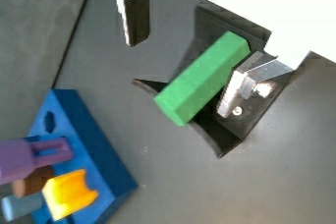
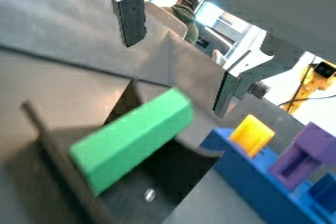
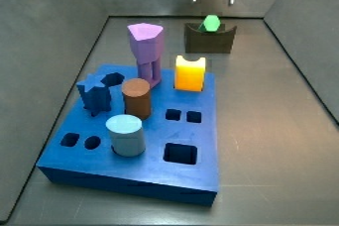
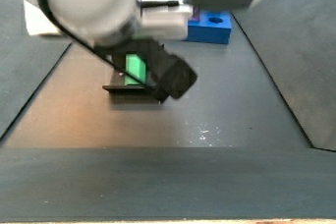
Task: Pick up the hexagon object. Move up. Place the hexagon object on the fixture. Regrasp the hexagon object. Move to above the board. Insert the hexagon object.
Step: Regrasp the hexagon object.
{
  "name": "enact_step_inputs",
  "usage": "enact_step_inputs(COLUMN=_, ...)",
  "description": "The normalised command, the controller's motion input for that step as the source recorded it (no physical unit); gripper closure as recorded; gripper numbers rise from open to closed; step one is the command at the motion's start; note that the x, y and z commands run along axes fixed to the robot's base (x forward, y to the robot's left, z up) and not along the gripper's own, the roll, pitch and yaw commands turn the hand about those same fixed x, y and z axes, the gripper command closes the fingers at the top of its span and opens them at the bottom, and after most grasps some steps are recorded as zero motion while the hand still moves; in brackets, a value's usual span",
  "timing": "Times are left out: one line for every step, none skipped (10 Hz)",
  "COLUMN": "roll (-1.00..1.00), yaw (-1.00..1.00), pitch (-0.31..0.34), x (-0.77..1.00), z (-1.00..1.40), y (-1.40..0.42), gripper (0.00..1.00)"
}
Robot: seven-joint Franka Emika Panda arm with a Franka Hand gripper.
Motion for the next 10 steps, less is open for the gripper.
enact_step_inputs(roll=0.05, yaw=-0.02, pitch=0.044, x=-0.03, z=0.41, y=0.0, gripper=0.0)
enact_step_inputs(roll=1.0, yaw=0.02, pitch=0.046, x=-0.1, z=0.92, y=-1.0, gripper=0.0)
enact_step_inputs(roll=1.0, yaw=0.02, pitch=0.043, x=-0.1, z=0.82, y=-1.0, gripper=0.0)
enact_step_inputs(roll=1.0, yaw=0.02, pitch=0.032, x=-0.11, z=0.77, y=-1.0, gripper=0.0)
enact_step_inputs(roll=1.0, yaw=0.02, pitch=0.021, x=-0.14, z=0.65, y=-1.0, gripper=0.0)
enact_step_inputs(roll=1.0, yaw=0.02, pitch=0.017, x=-0.12, z=0.47, y=-0.89, gripper=0.0)
enact_step_inputs(roll=1.0, yaw=0.02, pitch=0.014, x=-0.09, z=0.25, y=-0.73, gripper=0.0)
enact_step_inputs(roll=1.0, yaw=0.02, pitch=0.011, x=-0.06, z=0.07, y=-0.56, gripper=0.0)
enact_step_inputs(roll=1.0, yaw=0.02, pitch=0.01, x=-0.03, z=0.03, y=-0.3, gripper=0.0)
enact_step_inputs(roll=1.0, yaw=0.02, pitch=0.007, x=-0.04, z=0.03, y=-0.09, gripper=0.0)
